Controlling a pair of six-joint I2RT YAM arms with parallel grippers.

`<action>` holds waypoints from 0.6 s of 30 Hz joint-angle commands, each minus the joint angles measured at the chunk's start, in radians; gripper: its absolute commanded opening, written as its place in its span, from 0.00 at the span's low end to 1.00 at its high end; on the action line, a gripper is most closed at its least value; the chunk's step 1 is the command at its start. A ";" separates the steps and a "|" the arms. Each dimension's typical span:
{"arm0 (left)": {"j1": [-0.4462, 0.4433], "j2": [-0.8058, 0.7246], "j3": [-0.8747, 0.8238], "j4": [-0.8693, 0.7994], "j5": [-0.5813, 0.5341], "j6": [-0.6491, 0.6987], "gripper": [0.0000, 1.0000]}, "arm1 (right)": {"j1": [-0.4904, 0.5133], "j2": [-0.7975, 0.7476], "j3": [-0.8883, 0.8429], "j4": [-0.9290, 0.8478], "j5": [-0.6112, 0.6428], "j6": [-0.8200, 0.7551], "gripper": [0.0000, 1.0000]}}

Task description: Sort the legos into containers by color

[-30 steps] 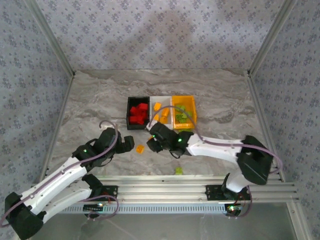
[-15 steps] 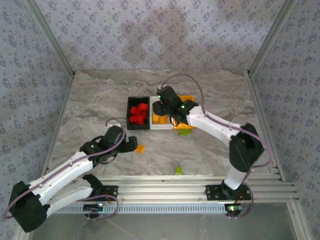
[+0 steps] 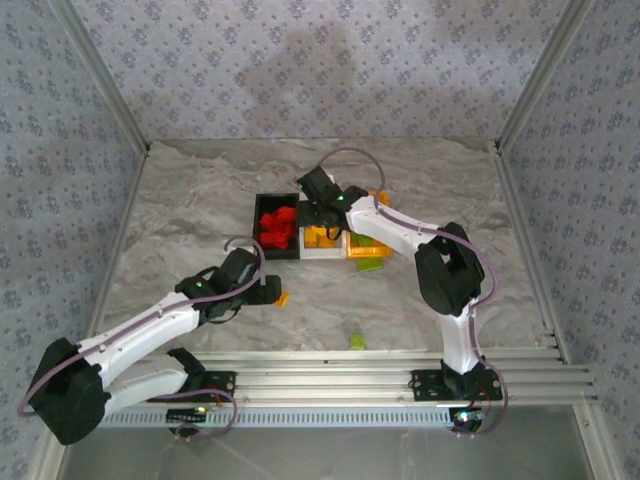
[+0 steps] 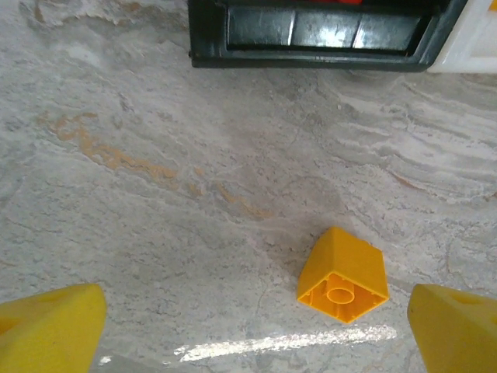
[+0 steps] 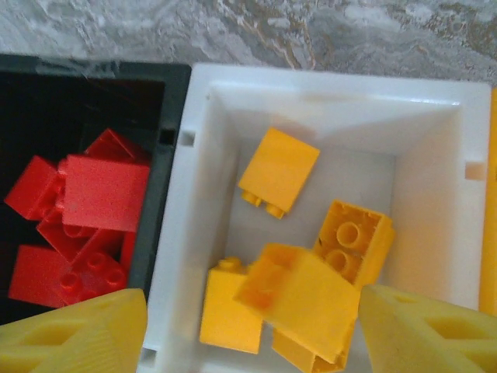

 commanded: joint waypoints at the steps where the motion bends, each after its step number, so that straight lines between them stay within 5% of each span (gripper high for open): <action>1: 0.006 0.044 0.026 0.027 0.047 0.032 0.99 | -0.001 -0.095 -0.013 0.026 0.043 0.025 0.77; 8: -0.016 0.107 0.015 0.142 0.109 0.089 0.96 | 0.029 -0.407 -0.348 0.238 0.062 0.089 0.82; 18: -0.080 0.319 0.066 0.191 0.078 0.137 0.83 | 0.074 -0.684 -0.687 0.266 0.109 0.143 0.84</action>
